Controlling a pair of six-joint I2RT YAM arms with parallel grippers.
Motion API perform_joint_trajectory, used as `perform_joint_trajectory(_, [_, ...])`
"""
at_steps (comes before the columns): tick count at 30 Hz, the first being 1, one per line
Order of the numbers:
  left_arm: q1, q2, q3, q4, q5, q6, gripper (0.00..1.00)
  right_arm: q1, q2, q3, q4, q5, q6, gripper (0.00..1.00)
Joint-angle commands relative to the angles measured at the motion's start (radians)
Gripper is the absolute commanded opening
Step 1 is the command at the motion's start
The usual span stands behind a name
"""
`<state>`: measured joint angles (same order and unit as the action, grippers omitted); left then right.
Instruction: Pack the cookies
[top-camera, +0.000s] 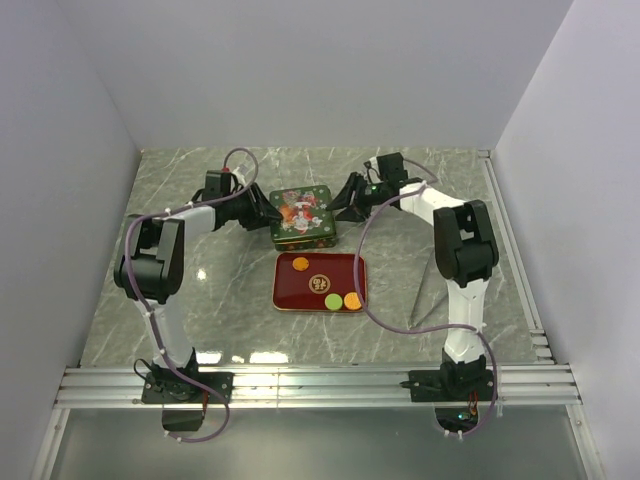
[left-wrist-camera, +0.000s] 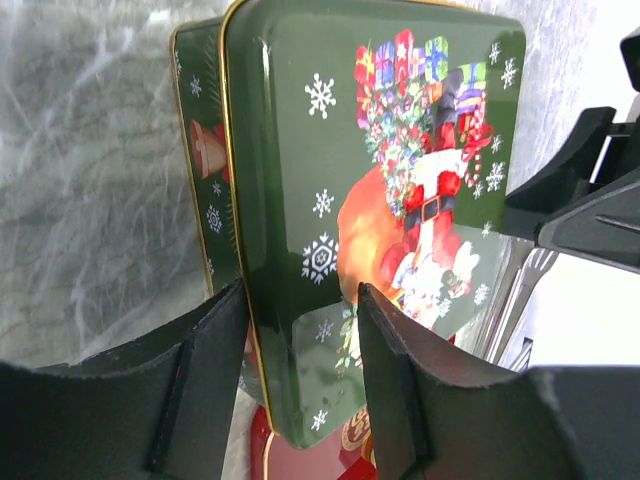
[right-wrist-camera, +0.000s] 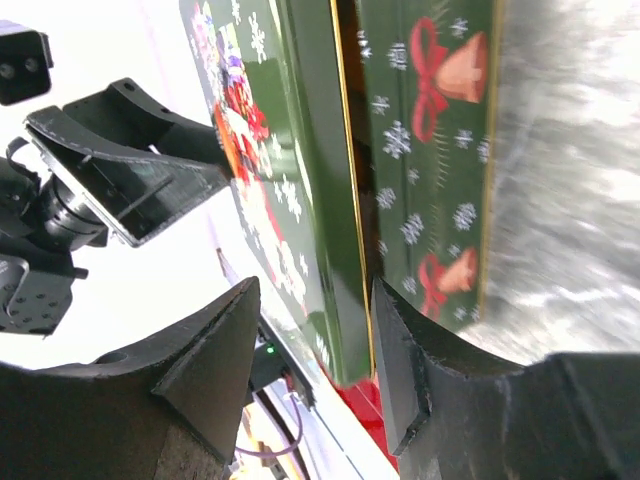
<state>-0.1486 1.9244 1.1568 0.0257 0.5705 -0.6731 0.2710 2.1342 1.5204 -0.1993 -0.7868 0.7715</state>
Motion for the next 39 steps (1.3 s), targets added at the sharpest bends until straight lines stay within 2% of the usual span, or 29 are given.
perform_joint_trajectory(1, [-0.012,0.008,0.053,0.005,-0.006,0.012,0.52,-0.041,-0.072,0.014,-0.075,0.038,-0.069,0.56])
perform_joint_trajectory(9, [-0.029,0.015,0.086,-0.023,-0.015,0.023,0.52,-0.067,-0.106,-0.054,-0.1,0.093,-0.107,0.54])
perform_joint_trajectory(11, [-0.031,0.015,0.092,-0.023,-0.018,0.024,0.52,-0.065,-0.103,-0.06,-0.13,0.119,-0.123,0.51])
perform_joint_trajectory(14, [-0.032,0.013,0.103,-0.067,-0.032,0.032,0.52,-0.061,-0.091,-0.071,-0.16,0.161,-0.143,0.4])
perform_joint_trajectory(20, [-0.039,0.015,0.136,-0.155,-0.08,0.049,0.53,-0.01,-0.062,-0.097,-0.161,0.176,-0.149,0.31])
perform_joint_trajectory(29, [-0.052,0.021,0.164,-0.201,-0.092,0.052,0.55,0.06,0.015,-0.057,-0.161,0.166,-0.14,0.29])
perform_joint_trajectory(39, [-0.089,0.028,0.224,-0.268,-0.126,0.075,0.57,0.062,0.039,-0.036,-0.155,0.155,-0.129,0.28])
